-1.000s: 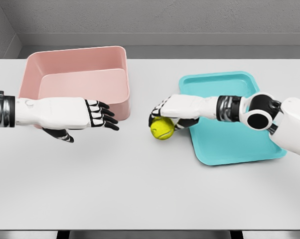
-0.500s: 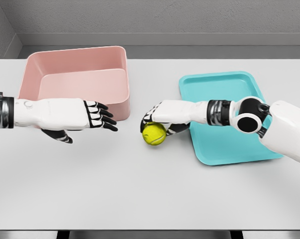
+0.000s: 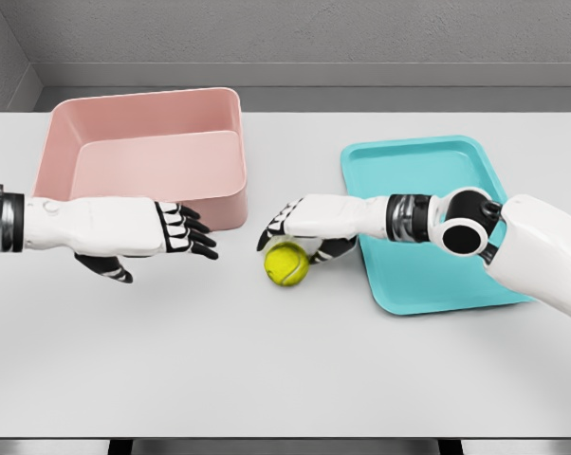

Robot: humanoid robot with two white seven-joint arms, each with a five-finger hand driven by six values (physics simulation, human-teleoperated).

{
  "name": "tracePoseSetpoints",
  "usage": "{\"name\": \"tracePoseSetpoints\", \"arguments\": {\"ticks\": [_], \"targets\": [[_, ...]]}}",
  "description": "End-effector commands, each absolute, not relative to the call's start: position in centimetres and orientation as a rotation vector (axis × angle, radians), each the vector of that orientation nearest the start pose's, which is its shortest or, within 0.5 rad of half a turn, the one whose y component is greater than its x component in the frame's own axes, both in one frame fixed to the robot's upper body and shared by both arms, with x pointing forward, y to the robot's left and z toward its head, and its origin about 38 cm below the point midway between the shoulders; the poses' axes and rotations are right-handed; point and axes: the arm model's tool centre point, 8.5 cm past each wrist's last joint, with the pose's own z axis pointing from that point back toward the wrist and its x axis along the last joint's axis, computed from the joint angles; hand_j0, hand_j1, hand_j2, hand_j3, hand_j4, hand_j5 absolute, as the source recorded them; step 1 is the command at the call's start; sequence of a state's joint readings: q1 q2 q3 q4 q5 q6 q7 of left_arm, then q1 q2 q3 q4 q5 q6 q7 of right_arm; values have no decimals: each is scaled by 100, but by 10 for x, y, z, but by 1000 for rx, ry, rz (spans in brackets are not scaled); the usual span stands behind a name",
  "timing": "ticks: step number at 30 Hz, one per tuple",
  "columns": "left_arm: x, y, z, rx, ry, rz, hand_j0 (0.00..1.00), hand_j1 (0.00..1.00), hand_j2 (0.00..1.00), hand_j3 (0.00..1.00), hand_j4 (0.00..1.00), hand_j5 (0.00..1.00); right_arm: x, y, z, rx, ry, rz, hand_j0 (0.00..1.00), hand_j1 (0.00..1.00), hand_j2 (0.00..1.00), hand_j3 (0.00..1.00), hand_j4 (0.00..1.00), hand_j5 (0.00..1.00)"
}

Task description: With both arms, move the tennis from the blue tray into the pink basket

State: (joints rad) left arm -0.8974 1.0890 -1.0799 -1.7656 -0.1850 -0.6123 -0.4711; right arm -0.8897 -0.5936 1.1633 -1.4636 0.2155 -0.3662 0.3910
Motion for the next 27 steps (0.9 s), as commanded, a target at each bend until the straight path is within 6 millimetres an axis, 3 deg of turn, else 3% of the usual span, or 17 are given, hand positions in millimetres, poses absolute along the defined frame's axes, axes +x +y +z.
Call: {"name": "tracePoseSetpoints", "arguments": {"ticks": [1,6,8,10,13,15,17,19,21,24,26,27], "targets": [[361,274,235,-106,1567,3146,100,100,100,100,100,100,427,-135,168,-8,-1489,2124,100,100,100,100,100,100],[365,263,241,-104,1593,3104,100,100,100,100,100,100,427,-138,168,-12,-1485,2123,100,100,100,100,100,100],[368,249,245,-81,1622,3057,100,100,100,100,100,100,427,-140,168,-13,-1485,2122,100,100,100,100,100,100],[369,244,248,-76,1637,3038,100,100,100,100,100,100,430,-151,173,-43,-1477,2121,100,100,100,100,100,100],[372,232,258,-48,1689,2989,100,100,100,100,100,100,438,-190,195,-128,-1475,2127,100,100,100,100,100,100],[372,217,257,-10,1708,2946,100,100,100,100,100,100,445,-239,223,-248,-1476,2102,100,100,100,100,100,100],[372,209,257,9,1717,2924,100,100,100,100,100,100,452,-264,246,-343,-1487,2056,100,100,100,100,100,100],[373,192,262,30,1733,2870,100,100,100,100,100,100,450,-306,268,-447,-1491,2012,100,100,100,100,100,100],[372,164,268,82,1758,2788,100,100,100,100,100,100,457,-336,254,-471,-1426,1934,100,100,100,100,100,100],[368,136,271,178,1768,2719,100,100,100,100,100,100,466,-362,257,-524,-1397,1863,100,100,100,100,100,100],[374,122,272,192,1787,2695,100,100,100,100,100,100,465,-364,263,-529,-1418,1866,100,100,100,100,100,100],[382,115,268,204,1809,2700,100,100,100,100,100,100,461,-362,256,-496,-1428,1891,100,100,100,100,100,100]]}}
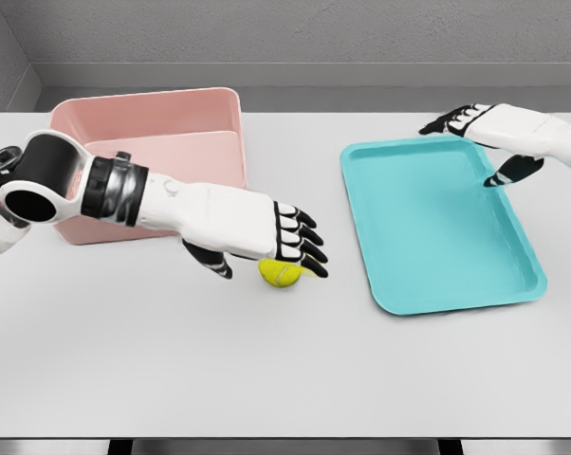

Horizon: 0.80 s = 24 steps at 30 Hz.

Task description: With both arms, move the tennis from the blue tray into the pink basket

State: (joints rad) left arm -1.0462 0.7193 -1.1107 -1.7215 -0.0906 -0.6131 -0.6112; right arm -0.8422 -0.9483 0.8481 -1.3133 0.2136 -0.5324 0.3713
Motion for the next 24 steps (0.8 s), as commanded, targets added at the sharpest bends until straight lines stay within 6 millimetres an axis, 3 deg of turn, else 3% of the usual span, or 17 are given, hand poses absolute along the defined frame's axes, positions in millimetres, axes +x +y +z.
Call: {"name": "tracePoseSetpoints", "arguments": {"ticks": [1,4,10,17,24], "targets": [[392,118,264,193,1821,2731,100,100,100,100,100,100,460,-361,255,-488,-1435,1900,100,100,100,100,100,100],[404,119,258,190,1848,2763,100,100,100,100,100,100,460,-357,260,-490,-1454,1910,100,100,100,100,100,100],[402,127,244,210,1847,2797,100,100,100,100,100,100,461,-357,262,-493,-1454,1909,100,100,100,100,100,100],[424,143,228,175,1890,2890,100,100,100,100,100,100,461,-356,264,-498,-1458,1910,100,100,100,100,100,100],[420,124,215,236,1883,2874,100,100,100,100,100,100,462,-360,266,-507,-1454,1903,100,100,100,100,100,100]]}}
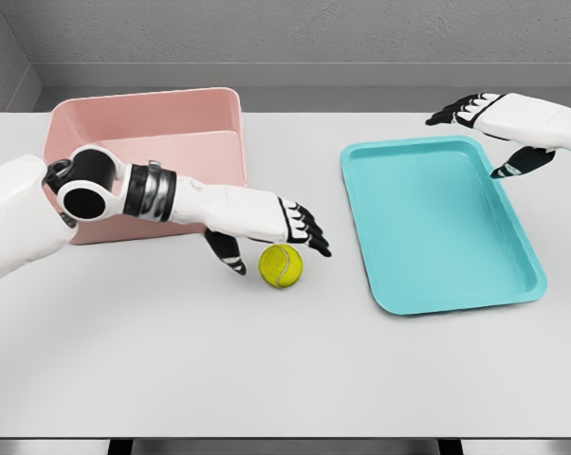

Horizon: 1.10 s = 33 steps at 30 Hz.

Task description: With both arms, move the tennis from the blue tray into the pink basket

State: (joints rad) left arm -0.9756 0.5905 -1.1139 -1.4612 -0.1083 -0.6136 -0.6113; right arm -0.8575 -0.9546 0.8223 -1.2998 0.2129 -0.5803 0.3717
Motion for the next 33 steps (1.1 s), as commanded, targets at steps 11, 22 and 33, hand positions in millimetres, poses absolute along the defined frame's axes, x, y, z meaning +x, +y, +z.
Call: {"name": "tracePoseSetpoints", "arguments": {"ticks": [11,22,33], "targets": [[433,137,199,219,1909,2951,100,100,100,100,100,100,462,-361,265,-506,-1451,1902,100,100,100,100,100,100],[428,127,190,267,1911,2939,100,100,100,100,100,100,461,-359,265,-503,-1457,1907,100,100,100,100,100,100],[439,137,179,223,1895,3005,100,100,100,100,100,100,461,-358,264,-500,-1458,1907,100,100,100,100,100,100]]}}
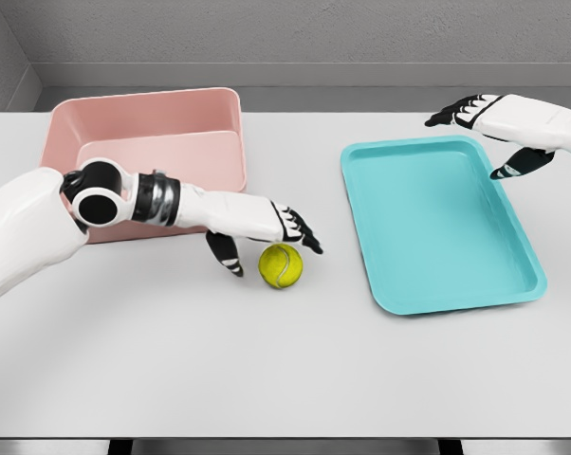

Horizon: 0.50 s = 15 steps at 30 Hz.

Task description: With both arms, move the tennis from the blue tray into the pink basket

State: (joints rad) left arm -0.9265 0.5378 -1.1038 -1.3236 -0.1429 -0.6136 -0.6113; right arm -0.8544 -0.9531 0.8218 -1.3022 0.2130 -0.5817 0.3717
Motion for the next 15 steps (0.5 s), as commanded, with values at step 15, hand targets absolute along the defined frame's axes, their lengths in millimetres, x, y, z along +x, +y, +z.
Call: {"name": "tracePoseSetpoints", "arguments": {"ticks": [15], "targets": [[442,140,165,243,1905,3046,100,100,100,100,100,100,461,-358,264,-498,-1457,1906,100,100,100,100,100,100]]}}
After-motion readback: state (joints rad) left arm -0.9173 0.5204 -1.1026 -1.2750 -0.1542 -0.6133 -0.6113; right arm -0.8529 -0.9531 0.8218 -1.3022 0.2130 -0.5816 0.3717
